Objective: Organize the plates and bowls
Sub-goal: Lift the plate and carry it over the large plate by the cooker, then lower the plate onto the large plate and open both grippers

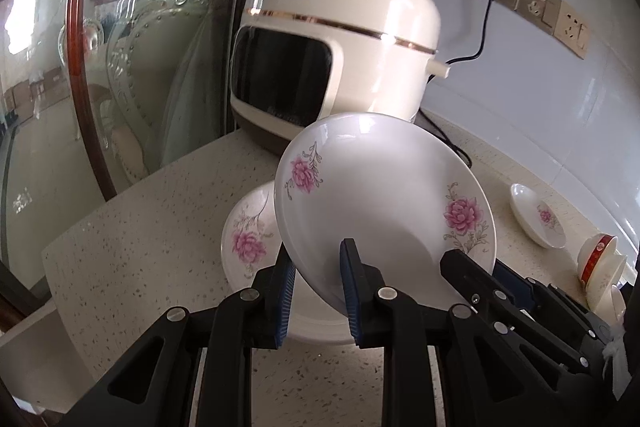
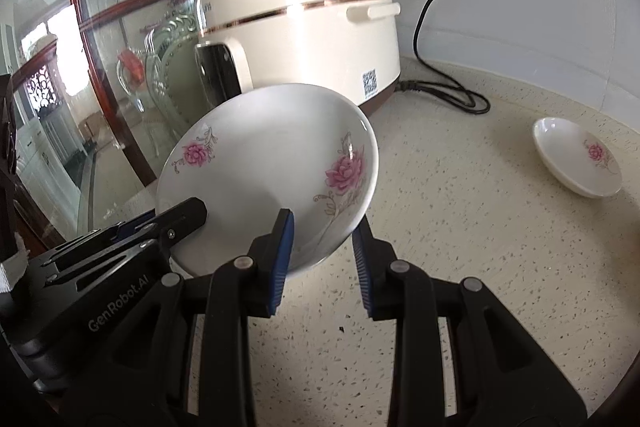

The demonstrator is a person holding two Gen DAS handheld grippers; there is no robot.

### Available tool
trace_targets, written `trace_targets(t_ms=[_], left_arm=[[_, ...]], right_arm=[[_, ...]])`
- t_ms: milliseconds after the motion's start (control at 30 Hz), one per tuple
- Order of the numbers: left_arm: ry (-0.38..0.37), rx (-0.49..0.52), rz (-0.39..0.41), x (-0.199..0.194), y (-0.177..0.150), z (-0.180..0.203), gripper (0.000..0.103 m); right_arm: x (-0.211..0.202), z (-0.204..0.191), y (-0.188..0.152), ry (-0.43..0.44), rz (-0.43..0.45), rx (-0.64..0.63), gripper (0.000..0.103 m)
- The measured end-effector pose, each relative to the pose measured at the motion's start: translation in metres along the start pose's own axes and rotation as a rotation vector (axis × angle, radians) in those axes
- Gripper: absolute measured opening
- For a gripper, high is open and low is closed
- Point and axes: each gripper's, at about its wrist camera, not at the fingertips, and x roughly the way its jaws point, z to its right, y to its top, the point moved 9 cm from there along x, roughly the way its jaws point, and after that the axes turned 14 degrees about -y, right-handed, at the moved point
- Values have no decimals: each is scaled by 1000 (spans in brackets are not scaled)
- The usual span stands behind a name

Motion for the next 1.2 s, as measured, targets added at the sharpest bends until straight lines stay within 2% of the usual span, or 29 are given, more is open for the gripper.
trace_targets(t_ms=[367, 800, 1200], left_arm=[[25, -45, -19, 3, -3, -19, 19], [64, -98, -23, -2, -9, -48, 19], [82, -96, -22, 0, -11, -56, 19]], right_arm=[[16, -19, -11, 20, -57, -64, 33], [28, -50, -12, 34, -74, -186, 35], [40, -58, -15, -17, -79, -275, 45]])
